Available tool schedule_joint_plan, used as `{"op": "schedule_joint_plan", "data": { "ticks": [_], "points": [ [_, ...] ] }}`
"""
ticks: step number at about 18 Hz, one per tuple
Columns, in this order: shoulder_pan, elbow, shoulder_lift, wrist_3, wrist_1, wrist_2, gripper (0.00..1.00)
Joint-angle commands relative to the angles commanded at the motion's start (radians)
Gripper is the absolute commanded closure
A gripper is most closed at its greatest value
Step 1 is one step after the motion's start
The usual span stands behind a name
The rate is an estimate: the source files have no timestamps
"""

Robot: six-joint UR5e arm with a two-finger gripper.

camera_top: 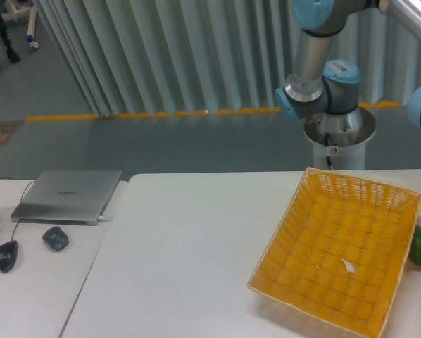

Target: Place the triangular bread in the basket

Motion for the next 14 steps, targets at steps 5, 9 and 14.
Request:
{"op": "schedule_joint_plan", "data": {
  "ticks": [5,9,14],
  "points": [
    [0.0,-0.002,-0.023,-0.108,0.026,0.0,0.0],
    [0.006,-0.006,-0.04,-0.117,0.043,0.0,0.0],
    [0.009,-0.012,-0.077,-0.18,0.084,0.005,0.0]
  ]
}}
